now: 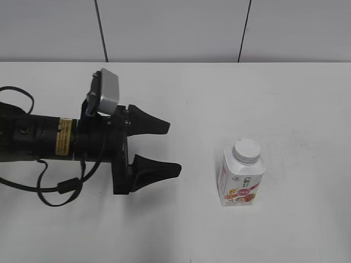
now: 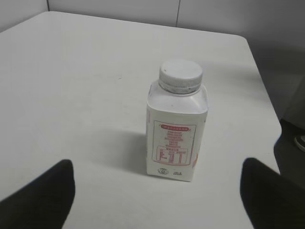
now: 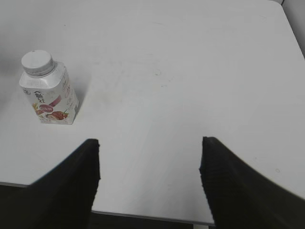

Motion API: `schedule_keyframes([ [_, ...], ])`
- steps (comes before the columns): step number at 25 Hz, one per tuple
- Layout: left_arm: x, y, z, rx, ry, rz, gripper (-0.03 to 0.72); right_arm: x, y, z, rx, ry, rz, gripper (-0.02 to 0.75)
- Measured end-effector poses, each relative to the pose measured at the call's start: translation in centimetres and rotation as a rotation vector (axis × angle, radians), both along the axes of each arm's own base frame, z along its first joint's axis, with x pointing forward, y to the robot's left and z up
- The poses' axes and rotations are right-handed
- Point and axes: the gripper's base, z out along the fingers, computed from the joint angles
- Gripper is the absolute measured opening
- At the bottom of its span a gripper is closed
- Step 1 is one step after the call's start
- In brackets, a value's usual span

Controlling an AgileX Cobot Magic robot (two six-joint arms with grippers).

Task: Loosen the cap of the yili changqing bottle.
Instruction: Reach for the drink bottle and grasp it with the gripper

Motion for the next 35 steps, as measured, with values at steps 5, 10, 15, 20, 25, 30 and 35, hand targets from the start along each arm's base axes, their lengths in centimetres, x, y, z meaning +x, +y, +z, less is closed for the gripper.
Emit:
schedule_keyframes([
  [5,1.0,-2.8,-1.1,0.003,-0.019,-0.091,0.635,0.0,0.0,0.0,0.000,0.000,0.000,0.526],
  [10,1.0,-5.4,-2.6,0.009,-0.016,-0.162,0.619,0.0,0.0,0.0,0.000,0.000,0.000,0.526],
  [15,1.7,-7.0,-3.8,0.007,-0.019,-0.173,0.602,0.0,0.0,0.0,0.000,-0.001,0.000,0.526],
  [20,2.0,-7.9,-4.7,-0.008,-0.027,-0.155,0.594,0.0,0.0,0.0,0.000,-0.001,0.000,0.526],
  [25,1.6,-8.7,-6.1,-0.002,-0.014,-0.167,0.594,0.0,0.0,0.0,0.000,-0.001,0.000,0.526],
  [30,1.7,-9.2,-6.8,-0.003,-0.014,-0.172,0.594,0.0,0.0,0.0,0.000,-0.001,0.000,0.526],
  [35,1.9,-9.9,-7.3,-0.009,-0.009,-0.170,0.594,0.0,0.0,0.0,0.000,-0.001,0.000,0.526],
])
